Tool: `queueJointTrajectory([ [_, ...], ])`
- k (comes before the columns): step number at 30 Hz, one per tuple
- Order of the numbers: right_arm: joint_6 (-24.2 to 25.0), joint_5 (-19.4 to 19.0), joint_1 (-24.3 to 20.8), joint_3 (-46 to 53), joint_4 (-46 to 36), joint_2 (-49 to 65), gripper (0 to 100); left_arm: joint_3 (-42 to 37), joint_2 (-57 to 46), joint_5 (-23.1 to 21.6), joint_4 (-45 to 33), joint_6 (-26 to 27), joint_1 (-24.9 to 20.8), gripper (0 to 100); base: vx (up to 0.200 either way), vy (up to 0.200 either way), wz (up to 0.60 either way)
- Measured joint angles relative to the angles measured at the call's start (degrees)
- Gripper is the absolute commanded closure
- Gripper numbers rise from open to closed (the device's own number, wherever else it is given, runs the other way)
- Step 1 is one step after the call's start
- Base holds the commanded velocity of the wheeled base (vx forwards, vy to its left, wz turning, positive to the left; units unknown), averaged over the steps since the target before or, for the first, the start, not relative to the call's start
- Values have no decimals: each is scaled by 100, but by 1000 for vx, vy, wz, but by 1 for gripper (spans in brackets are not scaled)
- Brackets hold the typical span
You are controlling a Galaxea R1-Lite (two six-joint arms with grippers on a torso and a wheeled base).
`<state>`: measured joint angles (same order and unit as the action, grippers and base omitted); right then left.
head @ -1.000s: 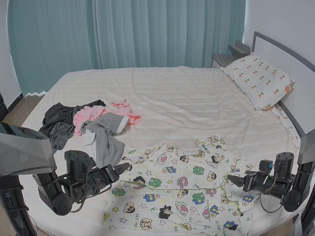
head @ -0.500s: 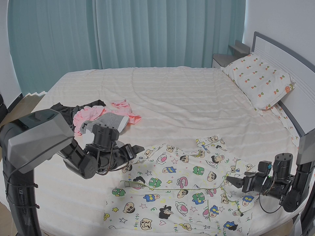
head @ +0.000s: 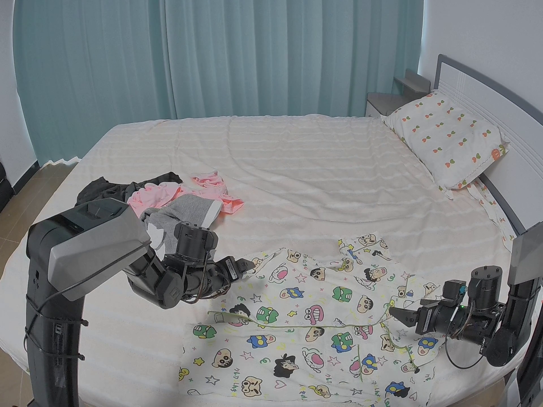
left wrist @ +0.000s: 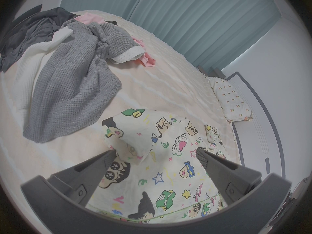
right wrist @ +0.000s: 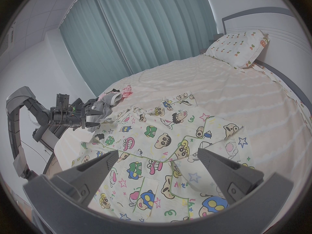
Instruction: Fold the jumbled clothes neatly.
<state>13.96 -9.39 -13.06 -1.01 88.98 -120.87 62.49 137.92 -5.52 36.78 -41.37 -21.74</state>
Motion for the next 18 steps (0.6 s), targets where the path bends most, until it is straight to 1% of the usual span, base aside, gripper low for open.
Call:
queueJointTrajectory([
  [6, 0, 94, -41, 0, 0, -55, 0, 322, 188, 197, -2, 0, -28, 0, 0, 0, 0],
  [18, 0, 123, -77, 0, 0, -126, 0, 479, 251, 363, -5, 18, -67, 0, 0, 0, 0],
])
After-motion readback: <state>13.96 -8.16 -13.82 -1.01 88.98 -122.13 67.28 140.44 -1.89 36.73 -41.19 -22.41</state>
